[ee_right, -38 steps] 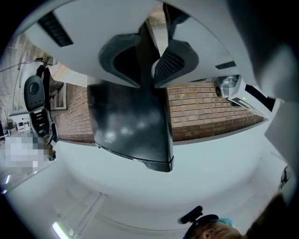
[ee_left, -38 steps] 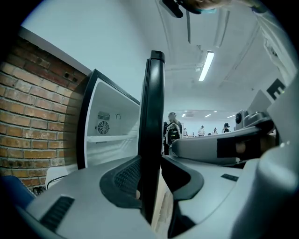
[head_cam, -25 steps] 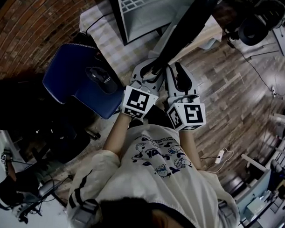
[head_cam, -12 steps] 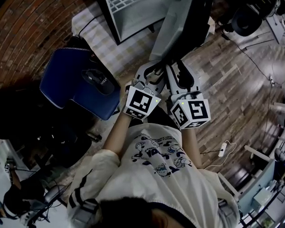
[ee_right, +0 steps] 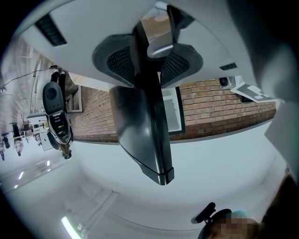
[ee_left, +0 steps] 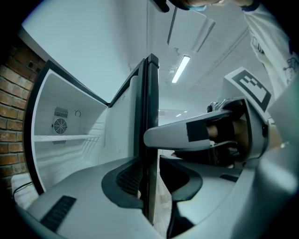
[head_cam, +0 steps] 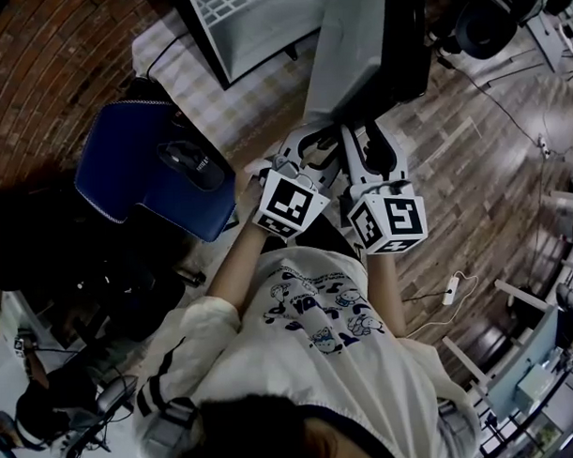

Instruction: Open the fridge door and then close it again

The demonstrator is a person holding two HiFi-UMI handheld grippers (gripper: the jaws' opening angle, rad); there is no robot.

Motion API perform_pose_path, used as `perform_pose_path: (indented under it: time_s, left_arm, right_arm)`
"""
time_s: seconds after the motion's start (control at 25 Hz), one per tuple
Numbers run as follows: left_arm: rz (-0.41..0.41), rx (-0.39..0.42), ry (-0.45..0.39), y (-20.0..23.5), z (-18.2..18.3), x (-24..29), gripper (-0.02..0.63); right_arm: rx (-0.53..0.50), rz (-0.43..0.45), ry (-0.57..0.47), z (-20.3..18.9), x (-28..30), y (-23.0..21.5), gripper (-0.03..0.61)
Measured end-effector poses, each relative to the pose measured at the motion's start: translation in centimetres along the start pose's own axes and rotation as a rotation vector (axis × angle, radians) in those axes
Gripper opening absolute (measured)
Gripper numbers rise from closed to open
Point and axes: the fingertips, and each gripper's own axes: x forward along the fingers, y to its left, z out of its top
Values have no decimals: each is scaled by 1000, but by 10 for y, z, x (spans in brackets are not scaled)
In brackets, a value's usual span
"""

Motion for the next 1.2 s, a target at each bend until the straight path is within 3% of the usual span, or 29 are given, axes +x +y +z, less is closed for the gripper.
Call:
perform_pose_path:
  time_s: [0.48, 1.2]
  left_arm:
    - [-98, 8, -3, -32, 0, 15, 118]
    - [-137, 20, -6, -41, 3, 31, 118]
  right_arm:
    - [9, -102, -45, 2, -22, -31, 167]
    - [-4, -224, -82, 8, -49, -89, 143]
